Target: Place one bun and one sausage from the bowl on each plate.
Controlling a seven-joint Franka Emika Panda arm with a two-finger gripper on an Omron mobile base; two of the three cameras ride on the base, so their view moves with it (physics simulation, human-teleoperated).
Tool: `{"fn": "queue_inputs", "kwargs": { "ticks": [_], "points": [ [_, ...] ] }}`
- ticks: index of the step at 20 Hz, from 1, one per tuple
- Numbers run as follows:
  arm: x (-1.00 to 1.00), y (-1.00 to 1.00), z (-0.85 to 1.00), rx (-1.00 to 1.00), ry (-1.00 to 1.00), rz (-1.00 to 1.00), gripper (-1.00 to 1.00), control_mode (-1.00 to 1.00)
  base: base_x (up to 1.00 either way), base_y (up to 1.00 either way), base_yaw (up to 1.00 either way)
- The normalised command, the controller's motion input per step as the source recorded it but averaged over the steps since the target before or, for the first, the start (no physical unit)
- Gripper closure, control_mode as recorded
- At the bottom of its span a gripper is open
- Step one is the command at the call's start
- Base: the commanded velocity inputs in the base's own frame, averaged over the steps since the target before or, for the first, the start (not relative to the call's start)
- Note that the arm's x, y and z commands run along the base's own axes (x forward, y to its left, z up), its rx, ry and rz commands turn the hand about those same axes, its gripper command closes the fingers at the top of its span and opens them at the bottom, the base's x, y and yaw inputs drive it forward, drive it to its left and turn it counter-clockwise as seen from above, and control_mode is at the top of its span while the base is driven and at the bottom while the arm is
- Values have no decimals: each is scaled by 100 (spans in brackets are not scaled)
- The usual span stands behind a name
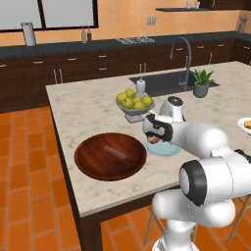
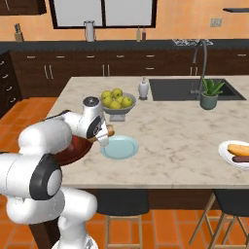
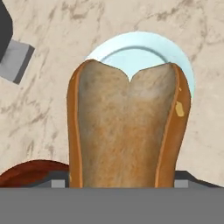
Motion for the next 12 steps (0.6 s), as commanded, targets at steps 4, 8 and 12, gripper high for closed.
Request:
{"fn": "queue_inputs", "kwargs": {
  "ticks": [4, 8, 12],
  "points": [
    [50, -63, -24, -4, 5, 0, 100, -100, 0, 0, 0],
    [24, 3, -76, -9, 12, 0, 100, -100, 0, 0, 0],
    [58, 8, -48, -1, 0, 1, -100, -100, 0, 0, 0]
  ]
}}
